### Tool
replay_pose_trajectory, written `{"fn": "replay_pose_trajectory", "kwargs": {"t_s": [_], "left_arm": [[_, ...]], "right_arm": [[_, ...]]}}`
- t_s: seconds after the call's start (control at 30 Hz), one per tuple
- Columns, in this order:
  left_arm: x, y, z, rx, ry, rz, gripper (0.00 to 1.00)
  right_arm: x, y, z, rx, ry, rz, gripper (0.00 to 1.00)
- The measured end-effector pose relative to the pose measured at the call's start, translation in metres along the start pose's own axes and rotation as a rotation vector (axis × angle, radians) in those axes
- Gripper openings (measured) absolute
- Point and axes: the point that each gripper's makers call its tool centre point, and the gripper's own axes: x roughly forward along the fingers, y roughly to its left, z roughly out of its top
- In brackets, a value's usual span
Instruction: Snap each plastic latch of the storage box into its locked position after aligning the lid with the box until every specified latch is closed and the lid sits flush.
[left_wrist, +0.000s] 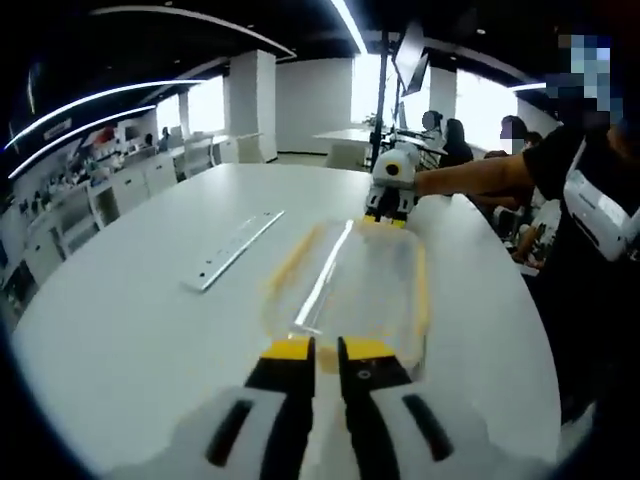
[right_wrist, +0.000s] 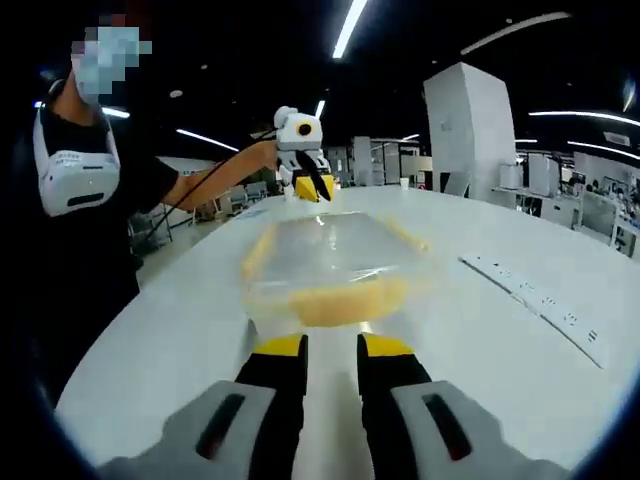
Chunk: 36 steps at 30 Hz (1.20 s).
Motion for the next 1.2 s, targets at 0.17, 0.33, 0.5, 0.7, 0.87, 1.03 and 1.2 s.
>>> {"fn": "replay_pose_trajectory", "kwargs": {"t_s": [0.17,0.33,0.5,0.7,0.87,1.03,1.2], "left_arm": [[0.007,-0.002,-0.02,-0.018,0.06,-0.035,0.02],[0.015,0.003,-0.02,-0.006,0.05,-0.044,0.0],[0.018,0.008,-0.023,-0.015,0.075,-0.038,0.0],[0.022,0.005,-0.031,0.031,0.203,-0.009,0.0],[0.023,0.005,-0.03,0.049,0.273,-0.007,0.0],[0.024,0.002,-0.03,0.078,0.358,0.012,0.0],[0.025,0.002,-0.031,0.065,0.41,0.026,0.0]], "right_arm": [[0.001,0.0,0.003,-0.019,-0.024,0.006,0.21],[0.001,-0.001,0.005,-0.035,-0.044,0.015,0.21],[0.001,-0.006,0.008,-0.103,-0.005,0.0,0.2],[0.003,-0.006,0.007,-0.132,0.099,-0.008,0.13],[0.005,-0.011,0.006,-0.154,0.161,-0.018,0.09],[0.006,-0.021,0.005,-0.129,0.191,-0.052,0.0],[0.006,-0.02,0.005,-0.166,0.254,-0.107,0.0]]}}
